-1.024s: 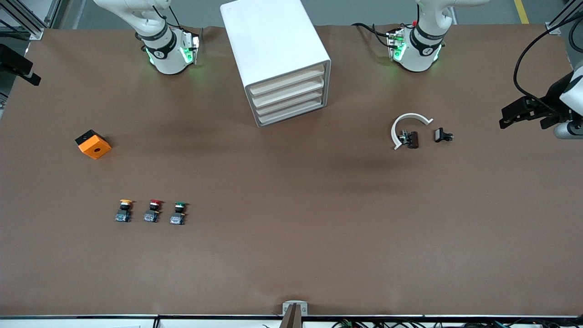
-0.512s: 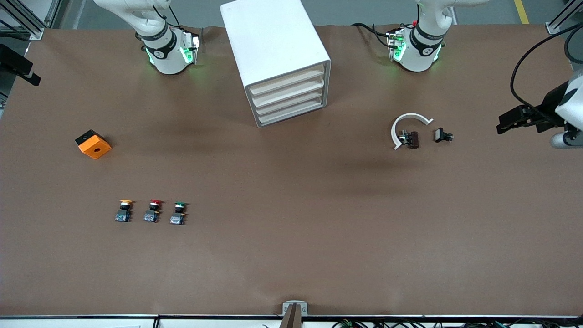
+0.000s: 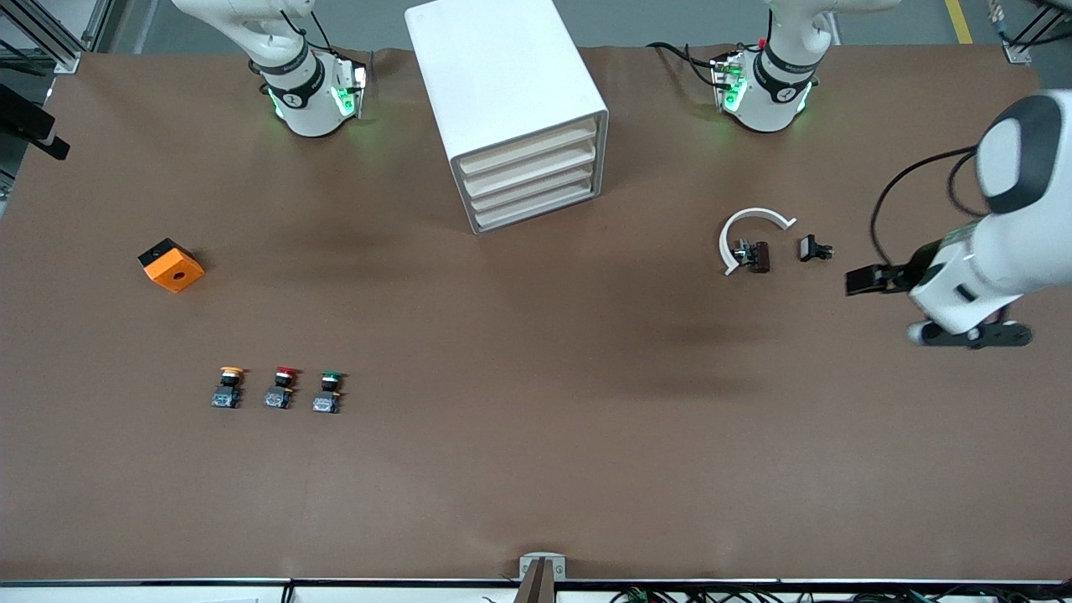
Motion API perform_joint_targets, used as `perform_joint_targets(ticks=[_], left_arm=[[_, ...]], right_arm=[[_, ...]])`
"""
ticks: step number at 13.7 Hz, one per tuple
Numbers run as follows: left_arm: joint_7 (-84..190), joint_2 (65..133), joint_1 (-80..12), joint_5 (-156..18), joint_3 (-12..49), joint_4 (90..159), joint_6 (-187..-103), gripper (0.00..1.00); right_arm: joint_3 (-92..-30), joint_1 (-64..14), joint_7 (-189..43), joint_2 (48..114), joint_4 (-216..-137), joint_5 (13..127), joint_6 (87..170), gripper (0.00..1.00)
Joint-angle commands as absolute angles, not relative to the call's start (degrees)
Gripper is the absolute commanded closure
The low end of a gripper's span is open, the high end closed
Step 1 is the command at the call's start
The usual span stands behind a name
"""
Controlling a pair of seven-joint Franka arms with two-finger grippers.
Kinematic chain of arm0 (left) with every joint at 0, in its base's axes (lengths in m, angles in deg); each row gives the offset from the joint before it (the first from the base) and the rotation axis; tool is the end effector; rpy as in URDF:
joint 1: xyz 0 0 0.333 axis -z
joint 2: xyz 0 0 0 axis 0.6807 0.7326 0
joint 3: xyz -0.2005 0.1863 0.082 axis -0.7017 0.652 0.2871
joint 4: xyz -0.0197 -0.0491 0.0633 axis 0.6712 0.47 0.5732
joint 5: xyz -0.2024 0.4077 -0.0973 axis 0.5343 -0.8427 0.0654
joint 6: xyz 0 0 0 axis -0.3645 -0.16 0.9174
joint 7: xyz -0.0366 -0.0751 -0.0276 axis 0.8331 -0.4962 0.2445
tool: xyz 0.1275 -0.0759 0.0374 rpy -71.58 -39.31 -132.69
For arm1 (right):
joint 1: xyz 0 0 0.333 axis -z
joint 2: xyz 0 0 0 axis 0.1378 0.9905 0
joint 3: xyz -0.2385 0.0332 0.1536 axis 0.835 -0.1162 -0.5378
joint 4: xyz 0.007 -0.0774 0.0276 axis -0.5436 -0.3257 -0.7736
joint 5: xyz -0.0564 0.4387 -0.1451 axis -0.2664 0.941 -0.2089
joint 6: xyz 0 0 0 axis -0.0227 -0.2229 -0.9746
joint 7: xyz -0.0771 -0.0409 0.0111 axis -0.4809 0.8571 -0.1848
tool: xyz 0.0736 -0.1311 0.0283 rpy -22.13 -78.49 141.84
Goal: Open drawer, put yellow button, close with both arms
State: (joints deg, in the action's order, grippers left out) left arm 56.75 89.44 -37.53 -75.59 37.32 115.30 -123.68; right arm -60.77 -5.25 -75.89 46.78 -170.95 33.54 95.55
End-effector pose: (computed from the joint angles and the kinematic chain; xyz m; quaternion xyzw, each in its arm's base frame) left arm 0.6753 -0.0634 0.3678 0.9950 -0.0120 -0.0979 0.0136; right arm 0.5525 -0.0851 0.6125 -0.9985 0.0522 0.0051 0.0148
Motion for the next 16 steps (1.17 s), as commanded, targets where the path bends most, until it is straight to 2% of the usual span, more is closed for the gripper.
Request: perform_joint_targets(ticks=[1,4,7,9,12,14,16], left_arm=[[50.85,93.61,-34.48,-73.72,37.1,114.12,-126.43,0.0],[37.15,96.6,-30.35,-70.75,36.93,113.77,-127.58,0.0],[22.23,97.75,-25.33,-66.8,36.84,113.68,-127.67,0.0],[9.66,98.89,-22.34,-60.48,36.84,113.59,-127.58,0.0],[-4.34,102.13,-21.54,-49.59,36.67,111.31,-126.71,0.0],[-14.0,104.24,-21.36,-43.33,36.49,111.13,-123.04,0.0],[-22.45,106.62,-20.92,-40.07,35.88,109.21,-116.55,0.0]], right_arm=[[-60.95,-4.93,-76.63,46.12,-170.41,33.42,95.57,0.0],[-60.78,-3.89,-76.54,47.52,-169.52,33.24,95.74,0.0],[-60.87,-3.62,-76.98,51.83,-169.09,32.01,96.0,0.0],[-60.78,-3.18,-76.54,57.87,-168.56,32.36,98.02,0.0],[-60.78,-2.74,-75.22,63.68,-166.89,31.66,100.57,0.0],[-60.78,-2.04,-75.22,66.85,-166.01,31.22,103.46,0.0],[-60.86,-2.3,-75.92,68.53,-166.88,31.83,109.77,0.0]])
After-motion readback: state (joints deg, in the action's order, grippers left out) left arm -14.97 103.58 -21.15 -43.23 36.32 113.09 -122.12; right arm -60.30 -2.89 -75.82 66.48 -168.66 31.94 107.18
